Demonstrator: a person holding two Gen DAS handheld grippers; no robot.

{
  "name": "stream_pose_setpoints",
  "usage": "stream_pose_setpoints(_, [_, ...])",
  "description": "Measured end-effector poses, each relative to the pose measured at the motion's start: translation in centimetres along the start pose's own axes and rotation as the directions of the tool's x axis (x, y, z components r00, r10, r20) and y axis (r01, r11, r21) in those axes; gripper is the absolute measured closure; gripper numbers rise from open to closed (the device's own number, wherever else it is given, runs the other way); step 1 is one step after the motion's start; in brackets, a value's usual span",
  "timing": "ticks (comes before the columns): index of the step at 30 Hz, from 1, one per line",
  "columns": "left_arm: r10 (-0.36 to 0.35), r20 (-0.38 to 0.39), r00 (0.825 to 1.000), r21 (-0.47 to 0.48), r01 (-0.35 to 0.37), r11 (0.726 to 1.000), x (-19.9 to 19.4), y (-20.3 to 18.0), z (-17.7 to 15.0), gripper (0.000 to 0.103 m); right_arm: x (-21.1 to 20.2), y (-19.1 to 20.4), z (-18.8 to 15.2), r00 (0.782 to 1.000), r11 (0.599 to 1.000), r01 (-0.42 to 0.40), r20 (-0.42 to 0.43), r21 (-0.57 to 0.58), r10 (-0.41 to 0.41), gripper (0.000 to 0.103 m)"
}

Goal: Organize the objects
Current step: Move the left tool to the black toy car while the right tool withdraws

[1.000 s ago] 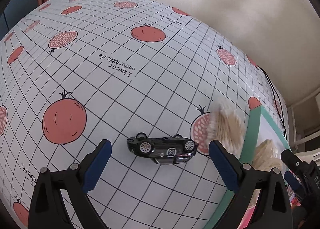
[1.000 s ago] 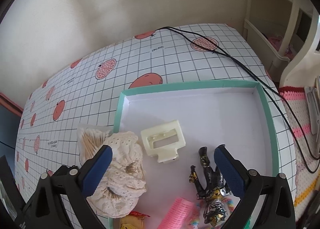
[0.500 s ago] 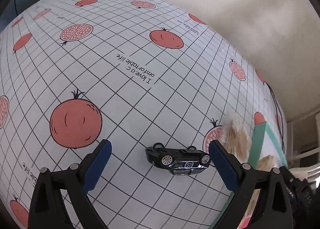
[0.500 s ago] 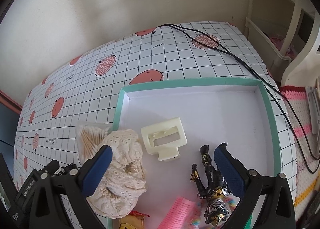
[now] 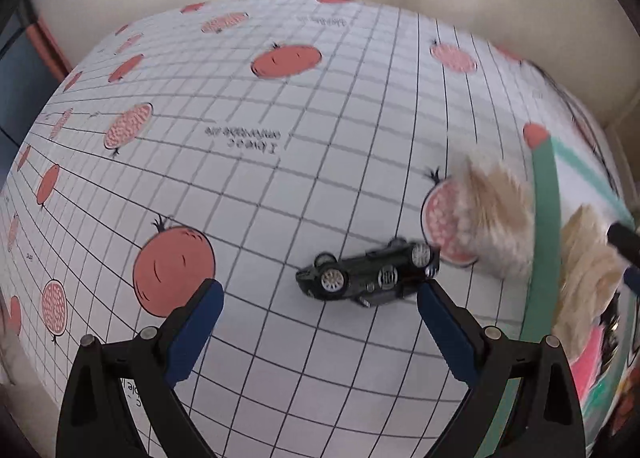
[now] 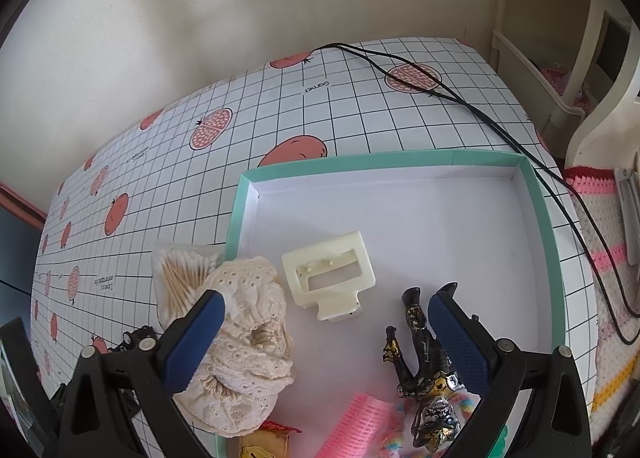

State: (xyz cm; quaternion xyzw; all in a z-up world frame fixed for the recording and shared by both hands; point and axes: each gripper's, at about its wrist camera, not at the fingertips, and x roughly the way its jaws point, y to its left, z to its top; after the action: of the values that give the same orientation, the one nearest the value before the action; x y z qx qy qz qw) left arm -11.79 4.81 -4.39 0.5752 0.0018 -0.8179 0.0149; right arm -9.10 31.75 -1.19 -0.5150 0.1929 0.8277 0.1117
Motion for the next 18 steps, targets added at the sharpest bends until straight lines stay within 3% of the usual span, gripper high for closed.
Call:
stream_pose_setpoints(5, [0.016,-0.013,1.0,0.048,-0.016,0.999,1.2,-0.5,0.0,0.006,0.2,-0.2,0.0,1.0,1.0,0.002,-0.005,0.007,-0.002,0.0])
stream_pose_setpoints(16, [-0.027,0.086,0.996,-0.033,0.029,0.999,1.2,1.3,1.5,0.006,0.5,-0.3,0.0,1.0,1.0,0.007,-0.013,0.007,-0.007,0.0])
stream_pose_setpoints(18, [-0.041,0.086,0.995,-0.045,0.045,0.998,1.2,1.4,1.5,0.016,0.5,-0.3,0.1,1.0,1.0,0.01,-0.012,0.009,-0.009,0.0])
